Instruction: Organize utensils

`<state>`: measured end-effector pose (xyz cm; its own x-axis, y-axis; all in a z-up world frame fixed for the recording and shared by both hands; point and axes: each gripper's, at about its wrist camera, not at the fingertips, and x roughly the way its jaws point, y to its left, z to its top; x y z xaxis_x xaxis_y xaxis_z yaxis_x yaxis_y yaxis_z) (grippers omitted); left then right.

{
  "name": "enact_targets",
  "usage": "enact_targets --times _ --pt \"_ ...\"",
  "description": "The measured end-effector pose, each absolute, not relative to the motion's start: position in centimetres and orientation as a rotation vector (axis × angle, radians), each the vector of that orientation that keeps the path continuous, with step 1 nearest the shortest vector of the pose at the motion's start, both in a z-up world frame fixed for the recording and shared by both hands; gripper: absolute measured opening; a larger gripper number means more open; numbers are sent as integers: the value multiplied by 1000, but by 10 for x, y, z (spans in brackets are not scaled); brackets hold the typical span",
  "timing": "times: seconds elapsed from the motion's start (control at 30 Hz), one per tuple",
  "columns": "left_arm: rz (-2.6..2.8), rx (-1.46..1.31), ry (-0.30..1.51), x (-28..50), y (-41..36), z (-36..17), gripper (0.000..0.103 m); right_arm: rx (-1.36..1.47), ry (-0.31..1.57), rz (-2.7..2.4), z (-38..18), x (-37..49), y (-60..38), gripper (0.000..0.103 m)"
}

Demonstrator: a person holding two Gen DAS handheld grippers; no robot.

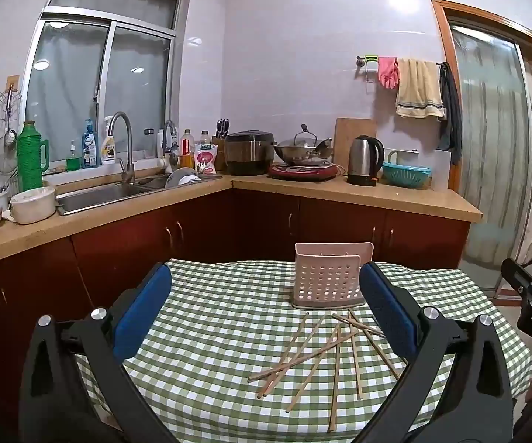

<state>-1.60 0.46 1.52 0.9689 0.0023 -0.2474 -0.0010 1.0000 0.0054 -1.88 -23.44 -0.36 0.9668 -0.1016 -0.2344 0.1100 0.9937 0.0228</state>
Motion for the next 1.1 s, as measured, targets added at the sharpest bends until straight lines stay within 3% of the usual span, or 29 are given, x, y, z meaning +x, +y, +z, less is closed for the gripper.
enact_targets --times 1.1 --pt "-5 0 257 -17 7 8 99 19 240 -104 -8 -16 -226 97"
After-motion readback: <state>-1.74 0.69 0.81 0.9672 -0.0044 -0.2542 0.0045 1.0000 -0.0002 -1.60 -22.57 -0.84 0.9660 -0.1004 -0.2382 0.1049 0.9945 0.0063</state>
